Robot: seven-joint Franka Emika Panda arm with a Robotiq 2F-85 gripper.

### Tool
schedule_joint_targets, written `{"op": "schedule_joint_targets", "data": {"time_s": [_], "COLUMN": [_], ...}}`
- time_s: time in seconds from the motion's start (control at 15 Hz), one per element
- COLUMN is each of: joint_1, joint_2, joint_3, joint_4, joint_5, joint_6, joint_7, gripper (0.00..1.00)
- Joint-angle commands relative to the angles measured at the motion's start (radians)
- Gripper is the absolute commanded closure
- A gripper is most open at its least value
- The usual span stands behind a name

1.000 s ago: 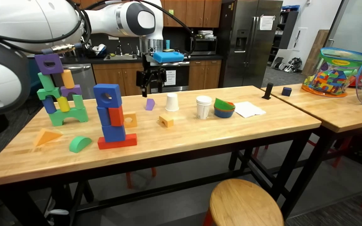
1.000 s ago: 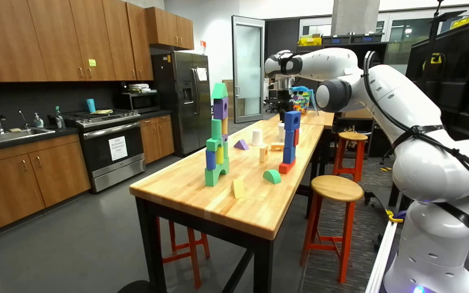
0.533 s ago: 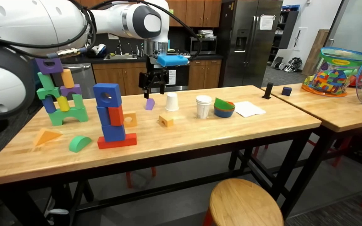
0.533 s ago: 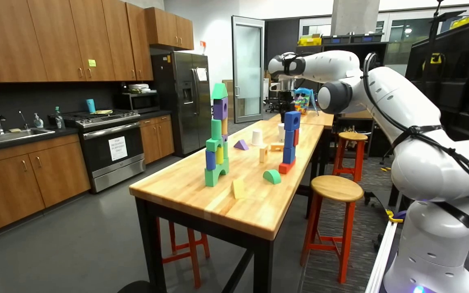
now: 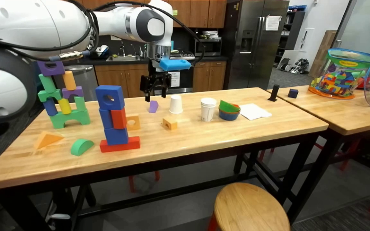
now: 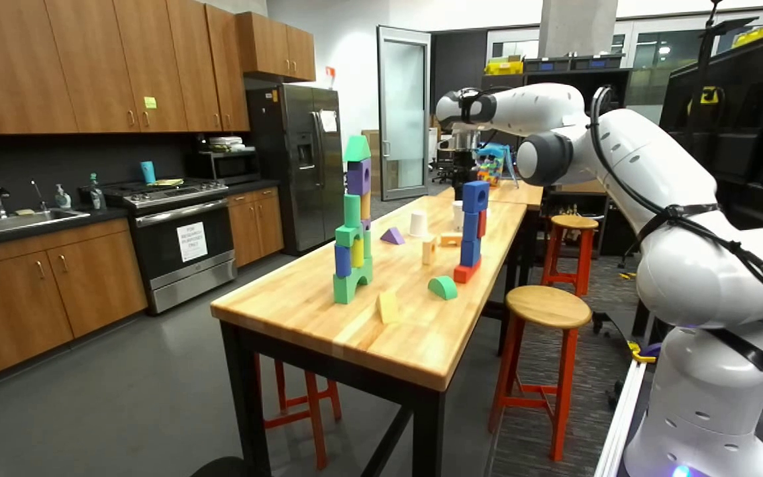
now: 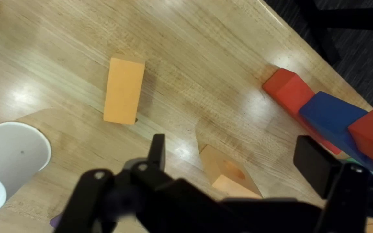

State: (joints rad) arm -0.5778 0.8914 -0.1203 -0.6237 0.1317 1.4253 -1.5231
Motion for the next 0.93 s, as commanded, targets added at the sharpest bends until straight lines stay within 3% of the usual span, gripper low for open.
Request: {"op": "schedule_joint_targets", "data": {"time_s": [0.0, 0.87], "joint_1": [-0.015, -0.018], "joint_2": [-0.004, 0.106], "joint_3": [0.017, -0.01], "joint_4": [-0.009, 0.009], "joint_5": [0.048, 0.048], "joint_6": [0.027, 0.166], "joint_7": [0.023, 0.043], "gripper": [0.0, 0.0]}}
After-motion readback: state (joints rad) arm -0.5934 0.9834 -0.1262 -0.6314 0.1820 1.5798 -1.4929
